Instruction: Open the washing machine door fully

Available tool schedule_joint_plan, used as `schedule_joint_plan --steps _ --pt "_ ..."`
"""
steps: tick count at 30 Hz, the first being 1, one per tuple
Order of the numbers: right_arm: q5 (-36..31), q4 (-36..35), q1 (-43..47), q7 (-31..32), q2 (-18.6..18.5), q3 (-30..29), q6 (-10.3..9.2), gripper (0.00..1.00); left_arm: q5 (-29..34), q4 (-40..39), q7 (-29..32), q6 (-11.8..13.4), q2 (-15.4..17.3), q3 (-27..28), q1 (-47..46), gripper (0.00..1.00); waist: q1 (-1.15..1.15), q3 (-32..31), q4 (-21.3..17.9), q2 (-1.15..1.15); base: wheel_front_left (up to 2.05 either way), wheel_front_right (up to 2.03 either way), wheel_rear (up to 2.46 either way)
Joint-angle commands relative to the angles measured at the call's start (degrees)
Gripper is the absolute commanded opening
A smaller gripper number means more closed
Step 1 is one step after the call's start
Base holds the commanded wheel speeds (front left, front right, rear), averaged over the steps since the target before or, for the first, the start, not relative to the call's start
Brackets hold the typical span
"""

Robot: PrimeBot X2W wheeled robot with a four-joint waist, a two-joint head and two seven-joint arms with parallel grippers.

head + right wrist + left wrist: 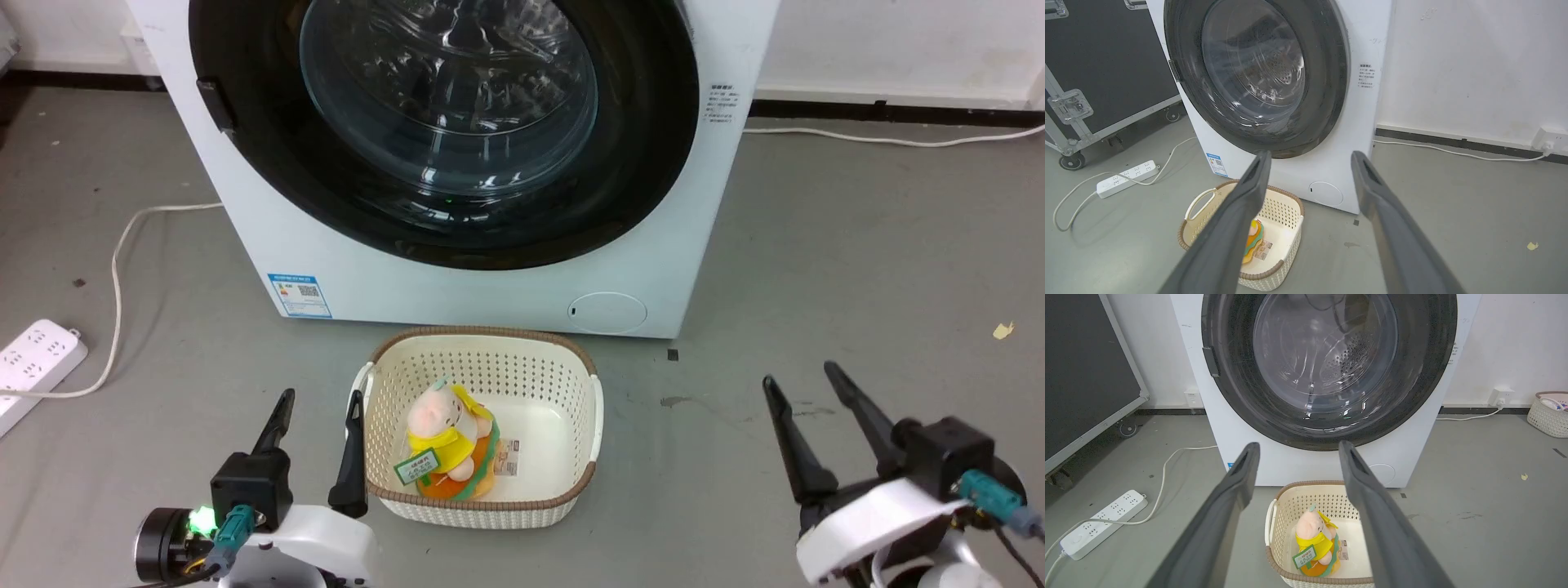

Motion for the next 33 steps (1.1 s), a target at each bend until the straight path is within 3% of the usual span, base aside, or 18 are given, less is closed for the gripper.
schedule_joint_plan --steps 1,3,4,19,26,33 --pt "1.47 0.14 -1.42 -0.53 -0.52 0.19 -0.01 1.00 -0.41 0.20 -0.62 -0.02 0.04 -0.16 -0.70 1.00 0.00 0.36 0.26 0.00 0.00 0.00 0.00" --pt "3.32 0.02 -2.42 -0.56 -0.83 0.20 -0.01 1.00 -0.60 0.12 -0.86 0.03 0.04 -0.24 -0.97 1.00 0.00 0.80 0.54 0.00 0.00 0.00 0.00" --pt "9.00 0.14 -5.26 0.07 -1.38 -0.40 -0.01 0.00 -1.16 -0.13 -1.58 0.12 0.05 -0.54 -1.65 1.00 0.00 2.14 1.32 0.00 0.00 0.00 0.00" --pt "25.89 3.84 -16.79 7.07 -0.87 -4.47 -0.02 0.00 -3.09 -1.35 -3.61 0.50 0.06 -1.33 -4.63 1.00 0.00 7.58 4.37 0.00 0.00 0.00 0.00" --pt "34.80 9.08 -25.10 11.77 0.10 -7.91 -0.02 0.00 -3.72 -1.93 -4.45 0.58 0.06 -1.70 -5.57 1.00 0.00 10.24 5.80 0.00 0.00 0.00 0.00" --pt "41.02 17.99 -34.70 14.92 -1.60 -11.01 -0.02 0.00 -4.71 -2.54 -5.28 0.88 0.07 -2.29 -6.68 1.00 0.00 13.14 7.12 0.00 0.00 0.00 0.00"
